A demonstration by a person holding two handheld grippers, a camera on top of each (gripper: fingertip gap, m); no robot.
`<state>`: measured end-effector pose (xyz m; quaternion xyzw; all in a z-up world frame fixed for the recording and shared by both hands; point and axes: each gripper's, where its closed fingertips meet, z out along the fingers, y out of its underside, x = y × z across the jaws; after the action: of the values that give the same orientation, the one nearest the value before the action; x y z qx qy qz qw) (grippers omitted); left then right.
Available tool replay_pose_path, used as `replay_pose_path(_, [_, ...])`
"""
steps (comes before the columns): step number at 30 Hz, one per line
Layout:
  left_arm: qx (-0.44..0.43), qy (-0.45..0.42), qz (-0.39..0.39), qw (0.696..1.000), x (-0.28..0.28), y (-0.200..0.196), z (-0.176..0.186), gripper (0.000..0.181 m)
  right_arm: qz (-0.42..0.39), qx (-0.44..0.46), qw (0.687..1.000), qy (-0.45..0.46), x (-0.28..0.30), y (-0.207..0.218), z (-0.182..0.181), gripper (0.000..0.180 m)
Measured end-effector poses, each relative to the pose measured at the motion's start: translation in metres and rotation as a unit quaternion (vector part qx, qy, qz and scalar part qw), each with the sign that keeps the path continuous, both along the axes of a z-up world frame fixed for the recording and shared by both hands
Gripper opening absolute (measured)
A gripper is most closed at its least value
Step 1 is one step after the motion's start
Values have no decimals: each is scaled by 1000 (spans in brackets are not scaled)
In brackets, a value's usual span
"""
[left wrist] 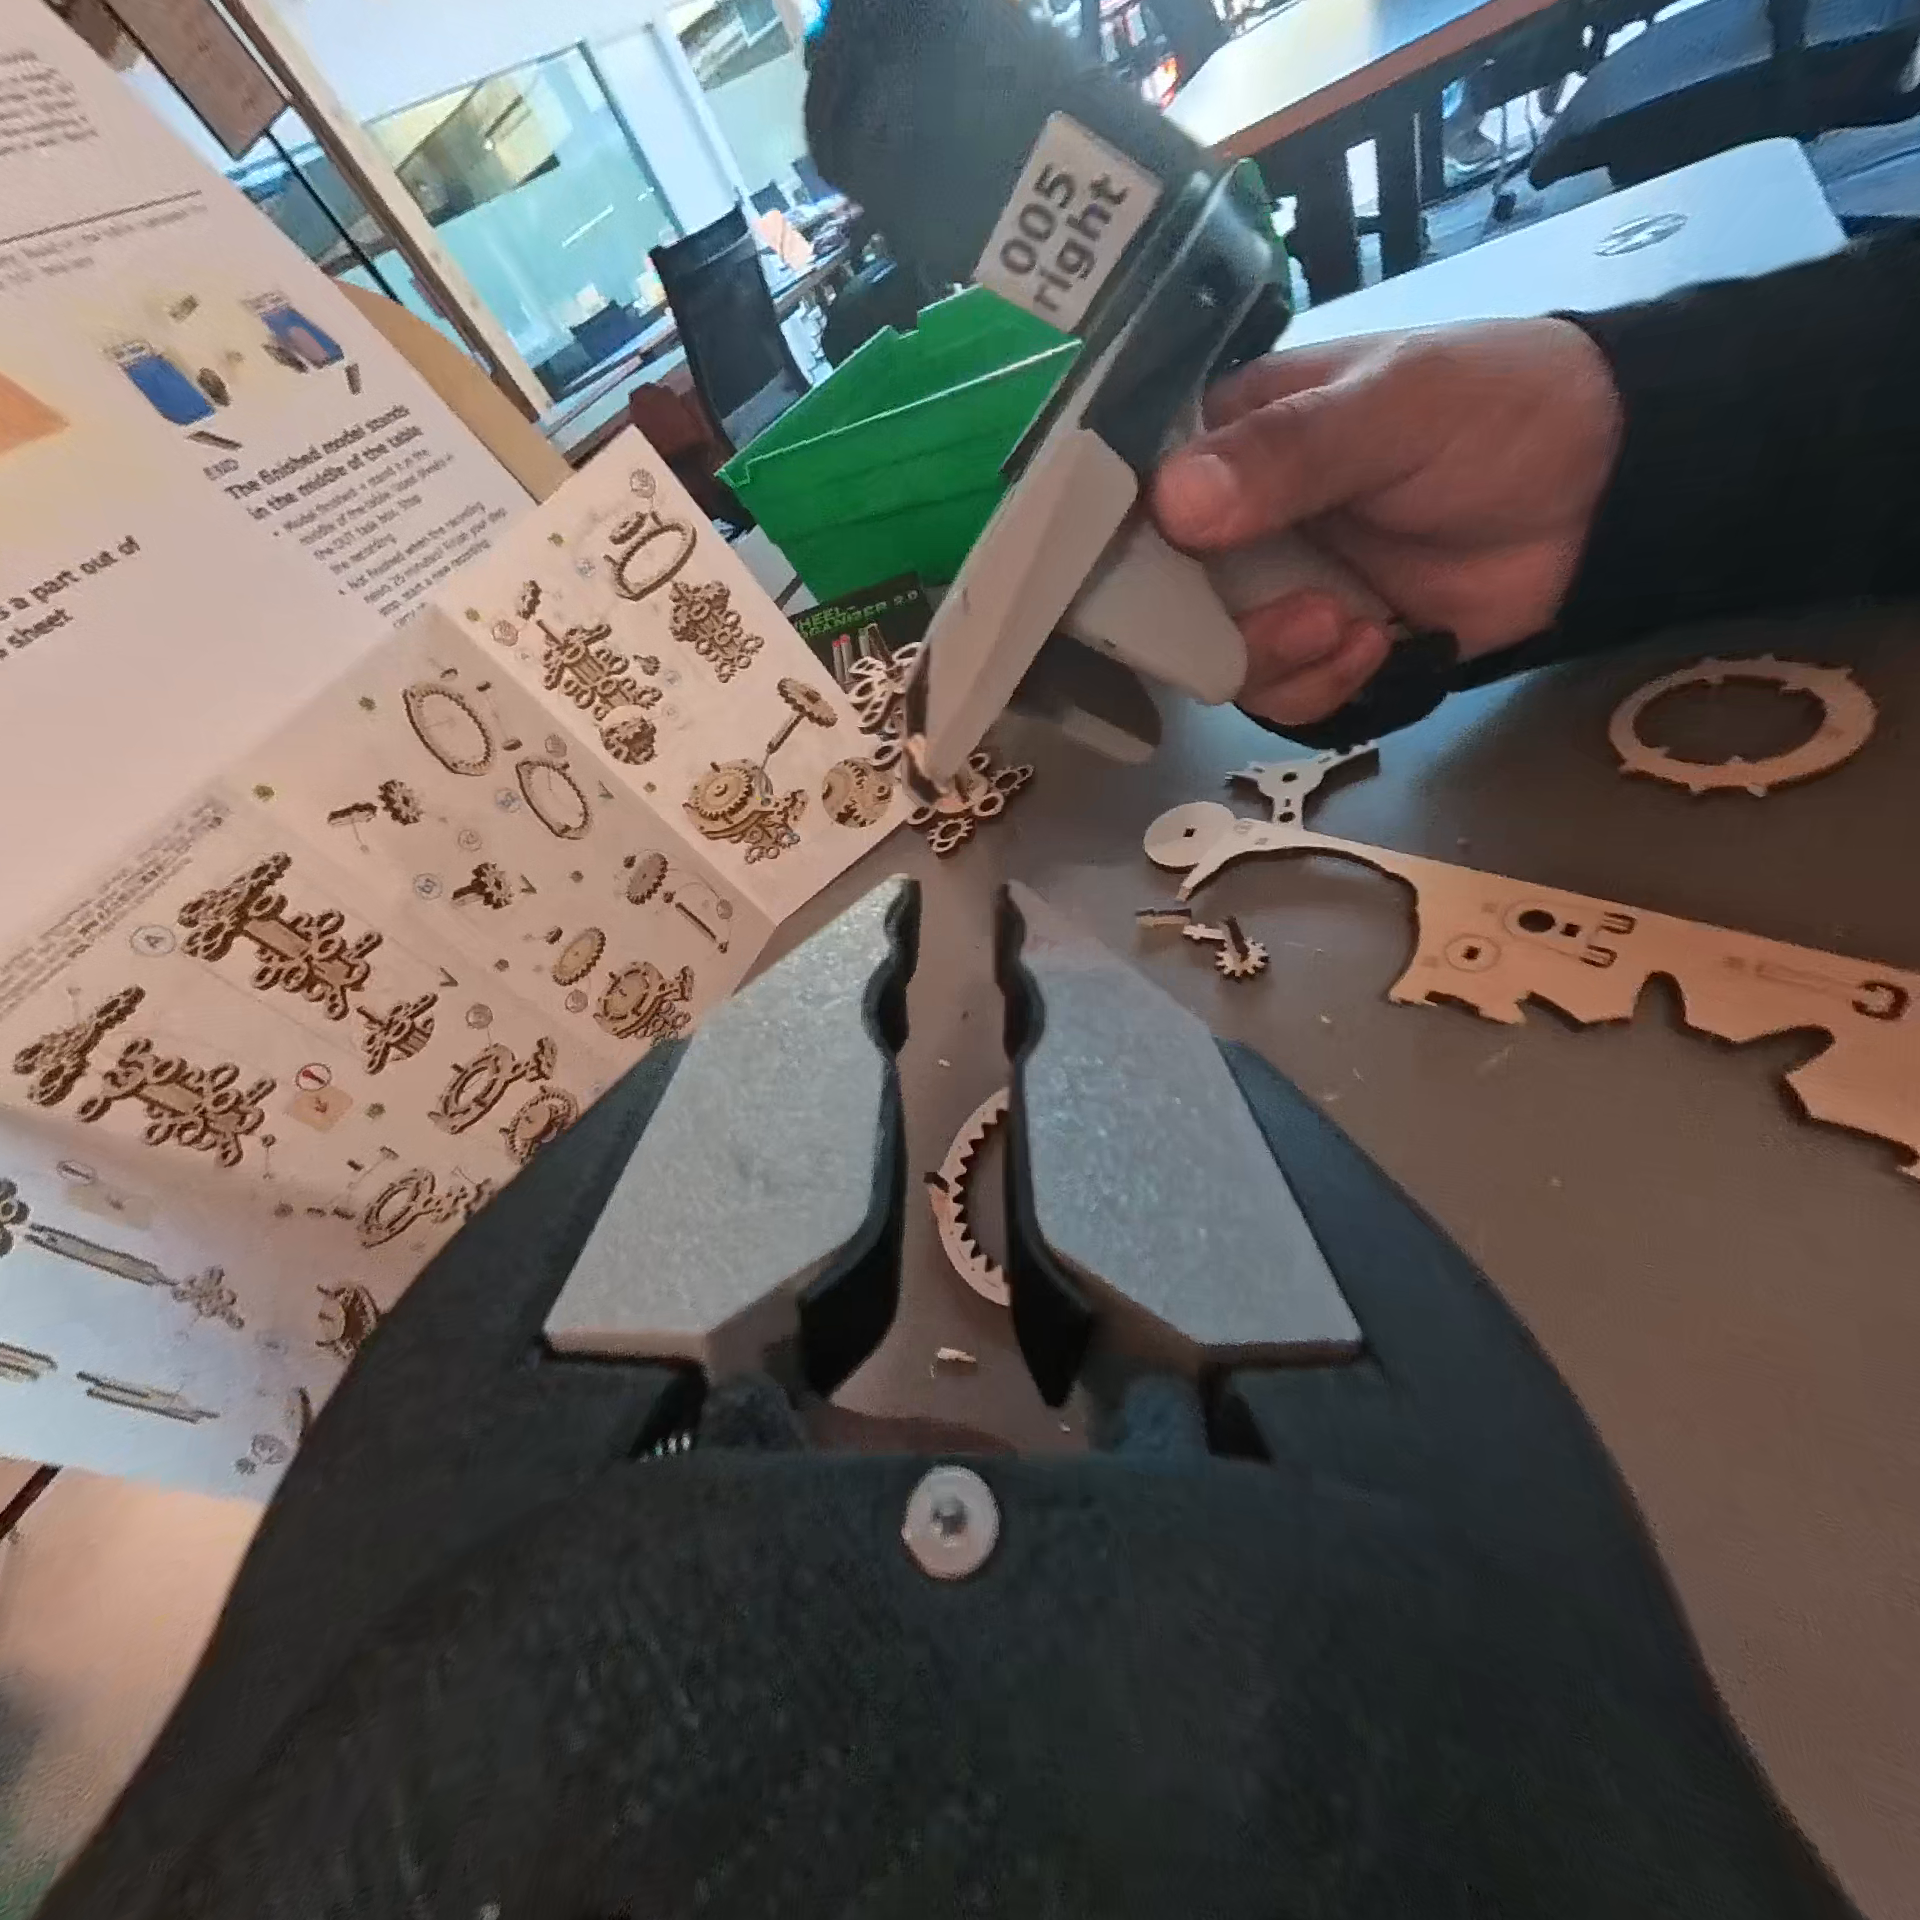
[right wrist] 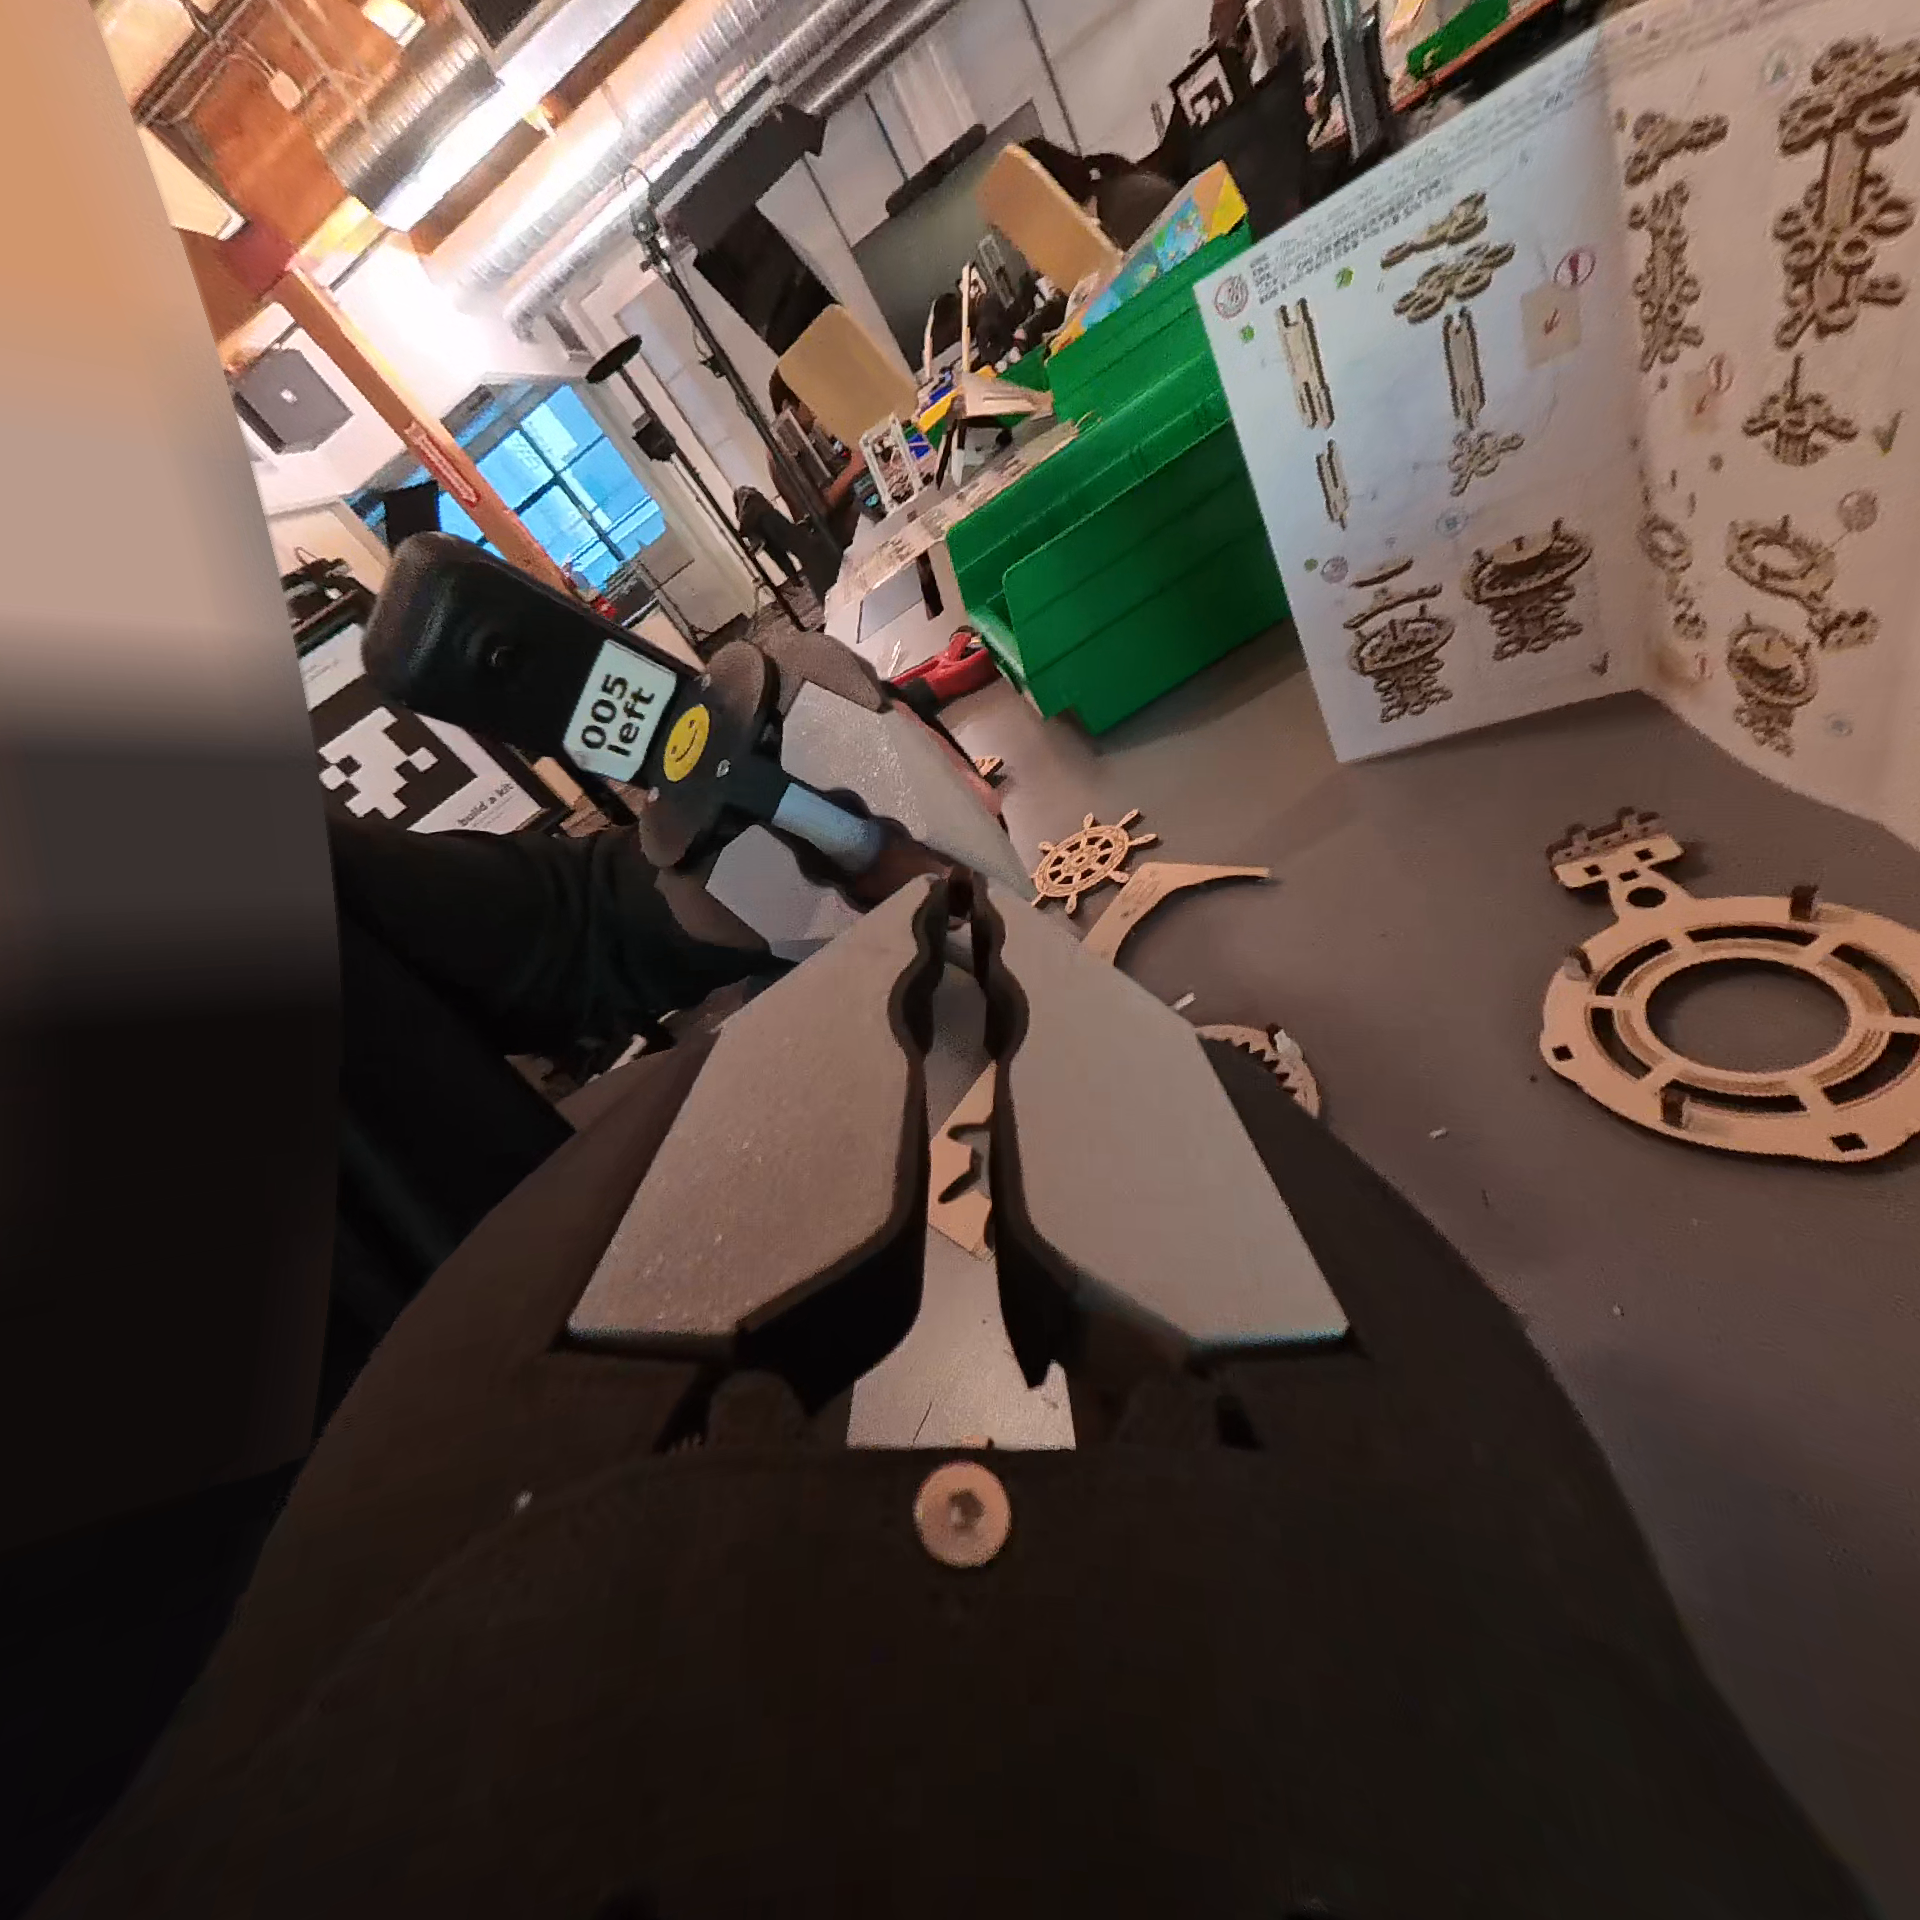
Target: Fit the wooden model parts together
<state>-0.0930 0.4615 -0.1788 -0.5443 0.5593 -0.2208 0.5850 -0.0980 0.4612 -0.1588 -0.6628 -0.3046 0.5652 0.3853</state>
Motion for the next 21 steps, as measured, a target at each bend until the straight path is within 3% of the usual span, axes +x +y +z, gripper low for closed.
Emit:
replay_pose_path(12, [-37,-42,22,998,-3,3,14,0,-31,42,999,-5,-15,0,6,1])
replay_pose_path(21, [-18,-48,45,998,-5,6,17,0,-70,54,996,2,-15,8,7,1])
